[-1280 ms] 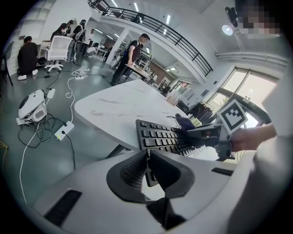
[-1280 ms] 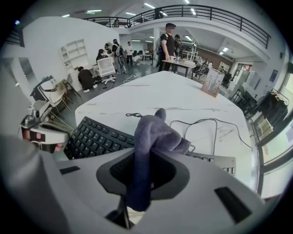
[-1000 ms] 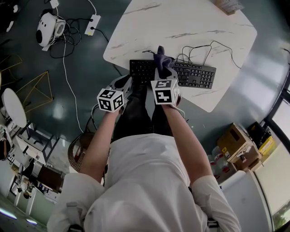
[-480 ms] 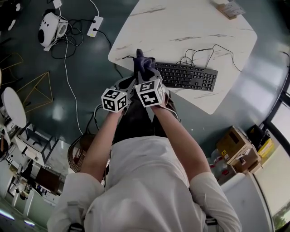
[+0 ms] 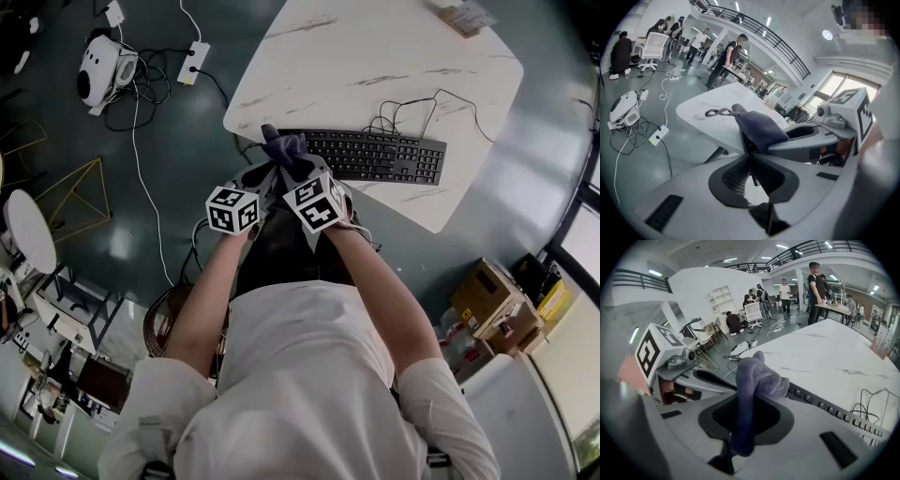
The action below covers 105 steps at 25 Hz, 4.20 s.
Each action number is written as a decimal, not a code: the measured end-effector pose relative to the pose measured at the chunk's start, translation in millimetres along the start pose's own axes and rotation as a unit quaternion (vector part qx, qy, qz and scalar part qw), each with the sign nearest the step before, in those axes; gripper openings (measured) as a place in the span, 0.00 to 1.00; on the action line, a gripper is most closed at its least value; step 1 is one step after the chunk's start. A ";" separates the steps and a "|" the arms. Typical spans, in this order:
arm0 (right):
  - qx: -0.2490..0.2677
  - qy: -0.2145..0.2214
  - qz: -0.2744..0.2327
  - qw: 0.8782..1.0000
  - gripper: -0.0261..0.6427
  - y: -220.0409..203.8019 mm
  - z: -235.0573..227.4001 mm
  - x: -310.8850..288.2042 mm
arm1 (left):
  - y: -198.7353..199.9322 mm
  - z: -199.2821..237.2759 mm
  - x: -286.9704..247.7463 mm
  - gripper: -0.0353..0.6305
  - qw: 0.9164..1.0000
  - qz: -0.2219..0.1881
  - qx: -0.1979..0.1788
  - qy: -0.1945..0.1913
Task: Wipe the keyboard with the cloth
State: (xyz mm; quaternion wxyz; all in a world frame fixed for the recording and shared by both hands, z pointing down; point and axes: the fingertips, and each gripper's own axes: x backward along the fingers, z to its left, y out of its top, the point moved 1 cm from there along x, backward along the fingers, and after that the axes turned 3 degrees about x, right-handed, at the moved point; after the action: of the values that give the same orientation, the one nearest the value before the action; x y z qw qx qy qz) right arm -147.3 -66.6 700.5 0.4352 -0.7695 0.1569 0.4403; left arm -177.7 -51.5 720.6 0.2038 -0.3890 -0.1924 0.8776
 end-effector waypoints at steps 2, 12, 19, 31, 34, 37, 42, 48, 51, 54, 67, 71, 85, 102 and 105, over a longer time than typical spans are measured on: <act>0.006 0.007 0.007 1.000 0.17 -6.9 3.4 4.0 | -2.9 4.3 7.0 0.10 1.000 0.001 0.000 0.004; -0.006 0.038 0.073 0.997 0.17 -64.9 26.7 29.8 | -19.9 14.8 46.3 0.10 1.000 0.015 -0.010 0.014; -0.087 0.016 0.022 0.996 0.16 -83.4 8.7 67.7 | -14.8 -12.0 46.1 0.10 0.999 0.020 -0.043 -0.007; -0.214 -0.003 -0.091 0.972 0.16 -114.7 -40.8 169.6 | 4.9 -58.0 52.2 0.10 0.997 -0.010 -0.070 0.013; -0.255 -0.007 -0.143 0.956 0.16 -125.3 -53.8 202.8 | 5.0 -66.7 63.5 0.10 0.997 -0.025 -0.064 0.030; -0.285 -0.009 -0.182 0.941 0.16 -138.5 -67.3 231.4 | 3.9 -75.6 70.8 0.10 0.997 -0.044 -0.054 0.044; -0.312 -0.031 -0.212 0.926 0.16 -172.2 -83.1 272.3 | -5.5 -99.8 75.1 0.10 0.996 -0.050 -0.050 0.057; -0.327 -0.048 -0.256 0.909 0.16 -200.7 -85.3 328.6 | -8.9 -143.4 93.9 0.09 0.993 -0.070 -0.070 0.068; -0.306 -0.060 -0.270 0.911 0.16 -207.1 -82.6 362.9 | -10.9 -169.2 111.4 0.09 0.990 -0.097 -0.075 0.067; -0.293 -0.065 -0.289 0.909 0.16 -211.5 -80.0 393.2 | -17.4 -193.3 129.1 0.09 0.988 -0.118 -0.082 0.063; -0.225 -0.109 -0.357 0.900 0.16 -202.5 -55.0 468.2 | -34.7 -245.2 187.6 0.08 0.985 -0.134 -0.108 0.027; -0.219 -0.129 -0.368 0.894 0.16 -192.5 -52.4 481.7 | -22.5 -244.2 202.3 0.08 0.985 -0.135 -0.109 0.022; -0.223 -0.156 -0.395 0.878 0.16 -167.5 -39.0 496.7 | 10.0 -221.3 209.1 0.08 0.984 -0.133 -0.119 0.010; -0.229 -0.164 -0.414 0.866 0.15 -153.3 -37.8 504.9 | 27.8 -217.4 211.2 0.08 0.983 -0.137 -0.125 -0.003; -0.236 -0.166 -0.415 0.863 0.15 -154.3 -37.4 505.9 | 28.3 -218.5 211.2 0.08 0.983 -0.134 -0.124 -0.004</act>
State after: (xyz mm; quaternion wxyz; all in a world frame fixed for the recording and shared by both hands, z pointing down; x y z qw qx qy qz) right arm 254.2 63.2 379.3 0.4031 -0.7583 -0.3602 0.3643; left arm -147.1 71.0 442.7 0.2692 -0.3780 -0.3509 0.8133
